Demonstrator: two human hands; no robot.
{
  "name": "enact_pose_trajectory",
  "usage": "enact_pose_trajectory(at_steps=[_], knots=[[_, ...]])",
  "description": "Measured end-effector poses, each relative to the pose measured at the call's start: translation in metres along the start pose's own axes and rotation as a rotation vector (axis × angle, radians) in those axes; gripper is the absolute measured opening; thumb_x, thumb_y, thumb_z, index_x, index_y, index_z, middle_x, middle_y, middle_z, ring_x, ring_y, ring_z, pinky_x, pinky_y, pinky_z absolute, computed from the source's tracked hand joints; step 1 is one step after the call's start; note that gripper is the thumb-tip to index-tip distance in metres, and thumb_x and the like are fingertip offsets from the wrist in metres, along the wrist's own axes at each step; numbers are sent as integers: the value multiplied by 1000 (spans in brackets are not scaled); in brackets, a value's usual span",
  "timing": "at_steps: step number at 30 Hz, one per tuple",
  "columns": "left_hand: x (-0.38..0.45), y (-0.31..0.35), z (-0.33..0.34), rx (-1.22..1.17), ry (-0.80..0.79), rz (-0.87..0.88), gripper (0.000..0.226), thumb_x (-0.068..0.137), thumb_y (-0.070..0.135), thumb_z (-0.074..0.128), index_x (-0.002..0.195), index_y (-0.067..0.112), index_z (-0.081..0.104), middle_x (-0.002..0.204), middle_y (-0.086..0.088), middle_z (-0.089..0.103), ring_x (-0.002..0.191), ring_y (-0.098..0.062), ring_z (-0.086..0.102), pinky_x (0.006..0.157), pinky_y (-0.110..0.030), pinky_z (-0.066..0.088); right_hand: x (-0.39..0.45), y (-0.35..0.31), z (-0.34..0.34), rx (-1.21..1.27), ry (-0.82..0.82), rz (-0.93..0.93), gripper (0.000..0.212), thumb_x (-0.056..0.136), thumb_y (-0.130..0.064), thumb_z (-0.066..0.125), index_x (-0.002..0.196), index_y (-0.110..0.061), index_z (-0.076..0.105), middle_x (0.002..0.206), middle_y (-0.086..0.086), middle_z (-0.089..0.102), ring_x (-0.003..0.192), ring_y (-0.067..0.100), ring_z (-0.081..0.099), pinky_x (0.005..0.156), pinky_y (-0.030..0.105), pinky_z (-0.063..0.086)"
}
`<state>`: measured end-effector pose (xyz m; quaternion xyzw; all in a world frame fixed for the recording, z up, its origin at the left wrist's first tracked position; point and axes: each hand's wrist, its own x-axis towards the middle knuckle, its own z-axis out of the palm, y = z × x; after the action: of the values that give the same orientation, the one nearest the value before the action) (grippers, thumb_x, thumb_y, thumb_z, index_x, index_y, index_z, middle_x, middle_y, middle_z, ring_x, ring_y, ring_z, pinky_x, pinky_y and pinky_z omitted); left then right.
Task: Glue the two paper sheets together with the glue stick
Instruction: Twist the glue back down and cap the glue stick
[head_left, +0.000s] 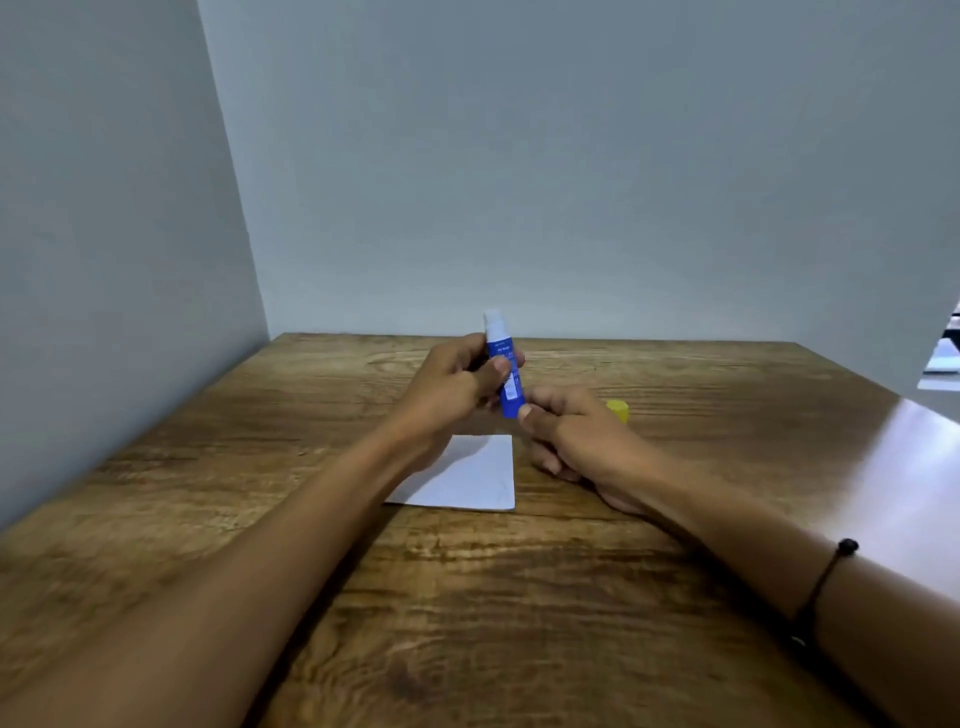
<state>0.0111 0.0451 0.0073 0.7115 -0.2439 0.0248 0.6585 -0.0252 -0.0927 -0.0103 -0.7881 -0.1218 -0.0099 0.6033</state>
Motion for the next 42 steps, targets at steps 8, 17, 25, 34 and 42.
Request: enact_pose_trajectory(at_steps=[8,17,25,34,42], knots=[[-4,-14,11,-152,95,-40,16,91,10,48,83,15,61,73,-2,60,66,-15,57,70,-31,49,9,8,-7,73,36,5,17,80,-10,64,71,-11,50,34,-3,44,25,9,30,29,14,22],[-7,-12,8,-200,86,-45,14,91,8,47,86,9,60,65,-2,58,51,-4,57,63,-28,55,8,1,-11,121,-178,43,19,94,-18,46,87,-7,60,44,1,55,32,8,43,29,15,31],[-10,-9,7,-174,62,-30,14,90,10,49,85,12,61,57,7,63,57,-11,58,67,-33,49,10,5,-7,9,-87,28,20,80,-19,67,90,-5,56,42,0,52,29,9,41,31,17,32],[-11,-5,5,-140,85,-31,15,89,10,52,81,15,64,55,12,61,60,-11,51,79,-46,45,10,7,-11,93,-101,12,7,84,-11,60,85,-5,58,41,4,52,28,11,40,31,16,32],[-14,-3,6,-193,76,-38,14,89,11,52,82,13,64,60,0,58,64,-22,48,75,-45,53,9,4,-15,200,-245,2,17,89,-17,52,89,-4,63,56,0,63,39,10,49,33,17,37]])
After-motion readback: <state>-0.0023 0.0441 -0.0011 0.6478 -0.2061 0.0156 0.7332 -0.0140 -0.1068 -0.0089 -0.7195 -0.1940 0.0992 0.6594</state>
